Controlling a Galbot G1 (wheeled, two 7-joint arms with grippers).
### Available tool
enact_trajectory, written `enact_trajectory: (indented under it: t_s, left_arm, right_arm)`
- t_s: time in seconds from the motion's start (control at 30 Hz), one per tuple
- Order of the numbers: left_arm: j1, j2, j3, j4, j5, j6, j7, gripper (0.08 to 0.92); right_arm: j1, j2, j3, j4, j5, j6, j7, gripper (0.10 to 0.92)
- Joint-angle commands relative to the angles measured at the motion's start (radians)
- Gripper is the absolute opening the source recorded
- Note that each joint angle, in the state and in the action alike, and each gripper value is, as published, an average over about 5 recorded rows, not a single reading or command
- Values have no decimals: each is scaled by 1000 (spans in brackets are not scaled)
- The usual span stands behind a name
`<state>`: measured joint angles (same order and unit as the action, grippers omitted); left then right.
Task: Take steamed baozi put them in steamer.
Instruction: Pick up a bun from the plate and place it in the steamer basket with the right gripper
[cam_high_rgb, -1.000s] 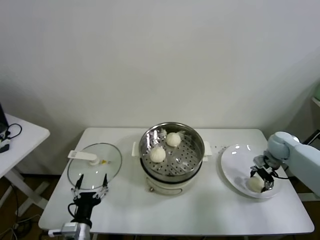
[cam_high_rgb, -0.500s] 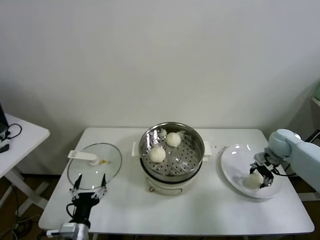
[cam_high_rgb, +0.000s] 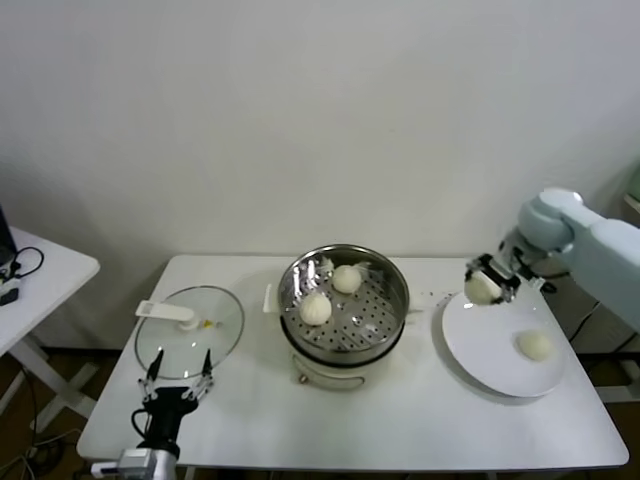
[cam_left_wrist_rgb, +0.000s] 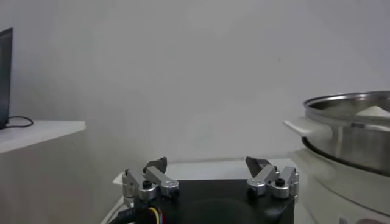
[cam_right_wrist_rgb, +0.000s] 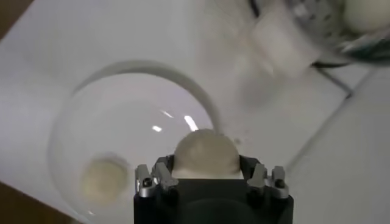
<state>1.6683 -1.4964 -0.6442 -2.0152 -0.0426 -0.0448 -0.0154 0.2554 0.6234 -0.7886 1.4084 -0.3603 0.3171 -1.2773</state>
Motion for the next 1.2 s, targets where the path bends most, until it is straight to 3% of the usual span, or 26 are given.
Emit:
enact_trajectory:
  t_s: [0.03,0.43,0.93,1.2]
  left_arm:
    - [8,2,-5,1,-1,-2,1,823]
    - [28,14,-19,-18,-10,4,0,823]
    - [38,15,-11,-19,1,17,-2,823]
    - [48,14,-13,-10,0,14,-2,823]
  right_arm:
    - [238,88,-60,218,-101,145,-10,704]
    - [199,305,-191,304,-214,196,3,704]
    - [164,440,-313,182,-64,233,-18,719]
    - [149,463,-339,134,-81,310,0,718]
